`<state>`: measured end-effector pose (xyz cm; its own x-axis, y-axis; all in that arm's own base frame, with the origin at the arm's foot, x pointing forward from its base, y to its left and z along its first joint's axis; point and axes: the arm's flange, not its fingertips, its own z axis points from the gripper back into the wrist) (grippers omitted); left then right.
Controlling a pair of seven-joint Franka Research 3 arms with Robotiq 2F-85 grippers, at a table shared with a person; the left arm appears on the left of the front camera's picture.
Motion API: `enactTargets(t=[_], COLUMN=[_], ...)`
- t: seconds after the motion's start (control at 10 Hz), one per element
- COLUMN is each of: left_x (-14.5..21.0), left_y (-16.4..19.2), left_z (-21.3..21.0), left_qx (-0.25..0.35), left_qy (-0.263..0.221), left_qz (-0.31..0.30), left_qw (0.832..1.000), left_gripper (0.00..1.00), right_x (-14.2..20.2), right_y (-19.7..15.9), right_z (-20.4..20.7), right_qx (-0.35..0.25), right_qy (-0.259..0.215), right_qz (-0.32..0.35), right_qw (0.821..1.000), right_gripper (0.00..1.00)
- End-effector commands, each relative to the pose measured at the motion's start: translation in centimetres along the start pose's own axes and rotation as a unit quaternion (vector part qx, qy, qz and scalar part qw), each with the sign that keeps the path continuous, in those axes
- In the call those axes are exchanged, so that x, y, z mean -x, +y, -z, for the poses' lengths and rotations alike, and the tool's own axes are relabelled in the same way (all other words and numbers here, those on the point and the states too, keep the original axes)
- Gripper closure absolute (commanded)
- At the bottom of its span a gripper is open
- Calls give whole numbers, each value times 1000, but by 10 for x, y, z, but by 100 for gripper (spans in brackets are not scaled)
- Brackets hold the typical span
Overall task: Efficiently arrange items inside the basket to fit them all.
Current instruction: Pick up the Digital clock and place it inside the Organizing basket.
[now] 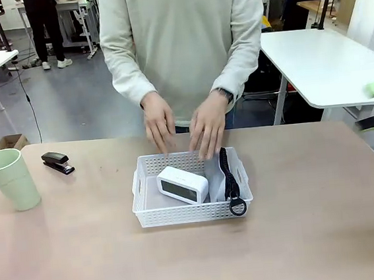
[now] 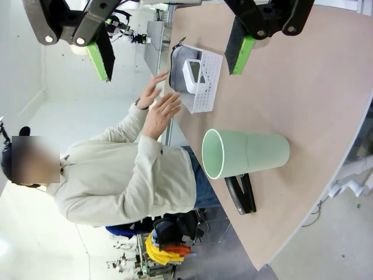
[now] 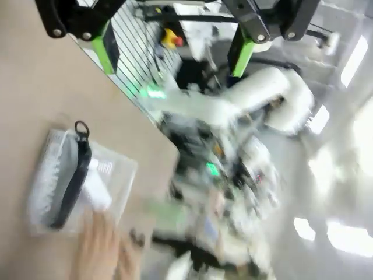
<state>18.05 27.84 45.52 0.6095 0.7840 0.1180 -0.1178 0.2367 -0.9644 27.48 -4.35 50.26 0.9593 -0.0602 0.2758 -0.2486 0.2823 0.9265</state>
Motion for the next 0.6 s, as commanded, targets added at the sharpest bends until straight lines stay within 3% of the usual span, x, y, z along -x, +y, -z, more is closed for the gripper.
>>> enactTargets(t=[0.0,0.1,0.2,0.3,0.4,0.5], left_x=[0,0,0,0,0,0], left_y=[-1,-1,-1,-1,-1,-1], left_z=[0,0,0,0,0,0], left_qx=[10,10,10,10,10,10], left_qy=[-2,-2,-2,-2,-2,-2], left_qz=[10,10,10,10,10,10], left_qw=[1000,1000,1000,1000,1000,1000], left_gripper=[0,0,0,0,0,0], right_x=[62,74,87,94,36,36], right_y=[-65,-90,-122,-155,-84,-84], right_z=[-22,-33,-38,-27,-97,-97], right_qx=[-70,-81,-84,-53,-66,-66], right_qy=[-122,-139,-126,-72,-132,-132], right_qz=[78,100,113,131,117,117], right_qw=[987,982,982,987,982,982], right_gripper=[0,0,0,0,0,0])
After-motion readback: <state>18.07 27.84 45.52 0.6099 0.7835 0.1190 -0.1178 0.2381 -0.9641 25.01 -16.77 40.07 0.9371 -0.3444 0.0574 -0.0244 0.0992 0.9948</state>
